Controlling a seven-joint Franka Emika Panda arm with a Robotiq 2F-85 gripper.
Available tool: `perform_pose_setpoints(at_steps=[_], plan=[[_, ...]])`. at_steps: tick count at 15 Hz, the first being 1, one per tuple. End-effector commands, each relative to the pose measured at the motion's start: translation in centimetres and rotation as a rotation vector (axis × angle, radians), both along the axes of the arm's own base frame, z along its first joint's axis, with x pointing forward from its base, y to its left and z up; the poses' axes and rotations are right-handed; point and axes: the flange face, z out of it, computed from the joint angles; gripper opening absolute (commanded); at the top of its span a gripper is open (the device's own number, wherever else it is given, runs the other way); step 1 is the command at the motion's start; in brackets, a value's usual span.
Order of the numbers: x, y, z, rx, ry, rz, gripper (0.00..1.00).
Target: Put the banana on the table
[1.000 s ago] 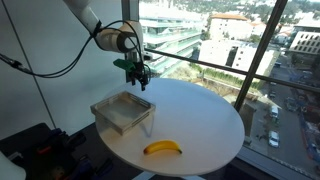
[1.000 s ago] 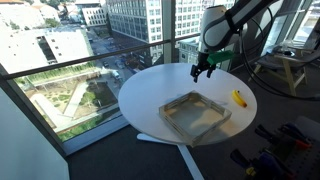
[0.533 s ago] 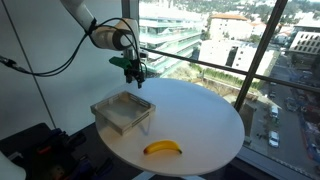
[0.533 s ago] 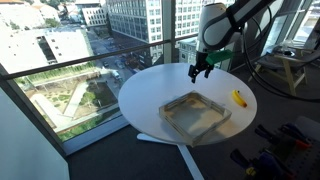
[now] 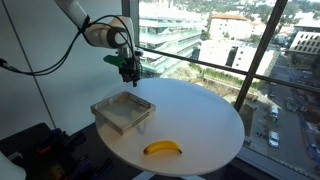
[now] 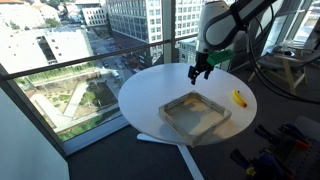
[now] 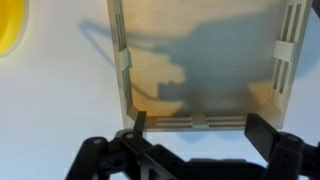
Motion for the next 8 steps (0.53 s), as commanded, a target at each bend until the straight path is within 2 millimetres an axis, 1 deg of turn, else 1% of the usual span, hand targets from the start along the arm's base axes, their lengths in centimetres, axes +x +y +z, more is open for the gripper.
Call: perform_pose_setpoints(at_steps=[1,8], plan=[[-1.6,0.7,1.1,0.015,0.001,0.031,1.00],[-2.7,1.5,1.5,0.015,0.007,0.053,1.00]])
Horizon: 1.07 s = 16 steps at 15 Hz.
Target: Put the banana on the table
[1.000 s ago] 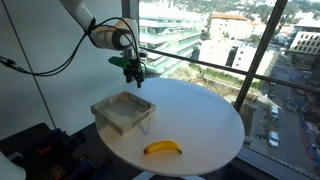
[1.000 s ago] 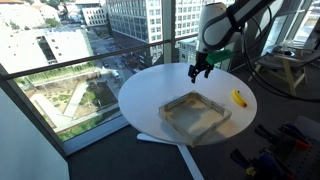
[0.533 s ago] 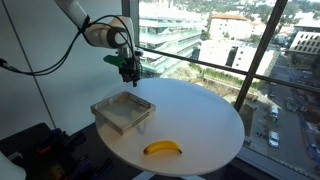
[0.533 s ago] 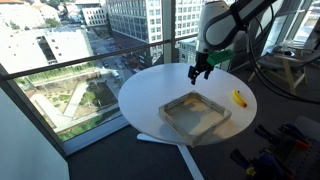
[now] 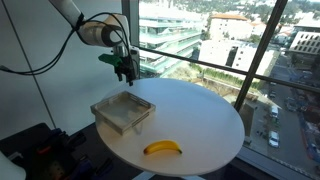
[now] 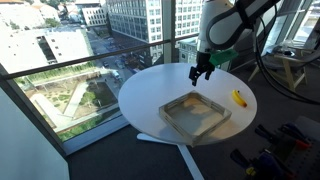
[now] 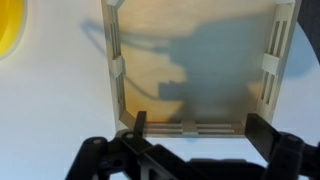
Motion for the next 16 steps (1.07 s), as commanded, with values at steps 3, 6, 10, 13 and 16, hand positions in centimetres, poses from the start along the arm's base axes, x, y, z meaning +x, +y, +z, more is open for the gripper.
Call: perform_pose_setpoints(at_steps=[3,6,10,13,16], plan=[[-0.3,0.1,0.1,0.000,0.004,0.011,1.00],[-0.4,0.1,-0.1,0.000,0.008,0.012,1.00],[-0.4,0.1,-0.2,-0.001,0.009,0.011,1.00],[-0.4,0.1,-0.2,-0.001,0.010,0.011,1.00],[-0.4,0.1,-0.2,-0.001,0.010,0.011,1.00]])
